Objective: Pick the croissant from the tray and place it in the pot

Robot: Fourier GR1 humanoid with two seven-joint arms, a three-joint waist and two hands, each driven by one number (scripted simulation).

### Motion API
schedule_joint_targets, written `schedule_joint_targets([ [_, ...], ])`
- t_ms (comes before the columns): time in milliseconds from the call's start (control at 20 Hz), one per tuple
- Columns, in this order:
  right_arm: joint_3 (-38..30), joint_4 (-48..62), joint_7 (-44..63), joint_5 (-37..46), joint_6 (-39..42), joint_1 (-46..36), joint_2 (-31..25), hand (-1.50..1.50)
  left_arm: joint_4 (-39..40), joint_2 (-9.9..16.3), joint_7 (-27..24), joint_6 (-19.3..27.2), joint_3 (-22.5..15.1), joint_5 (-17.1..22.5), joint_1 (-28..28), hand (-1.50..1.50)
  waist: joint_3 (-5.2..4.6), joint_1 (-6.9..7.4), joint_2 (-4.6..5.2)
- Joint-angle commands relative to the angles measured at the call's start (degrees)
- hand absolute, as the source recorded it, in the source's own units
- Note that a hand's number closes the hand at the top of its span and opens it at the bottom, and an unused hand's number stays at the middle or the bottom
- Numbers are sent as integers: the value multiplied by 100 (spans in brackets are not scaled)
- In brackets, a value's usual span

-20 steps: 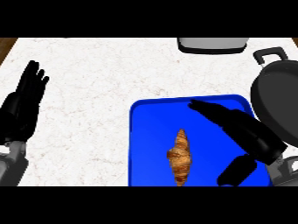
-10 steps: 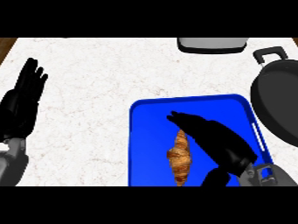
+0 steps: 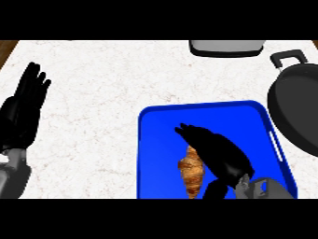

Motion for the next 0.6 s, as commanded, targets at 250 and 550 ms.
schedule_joint_targets([
  [250,-143,459,-733,776,-1,324,351,-150,142,-354,-120,-335,376,-324,96,0,0,-9,2],
  [550,-402,974,-582,1154,87,116,834,-150,-442,-451,497,-239,358,-762,29,0,1,-1,1],
])
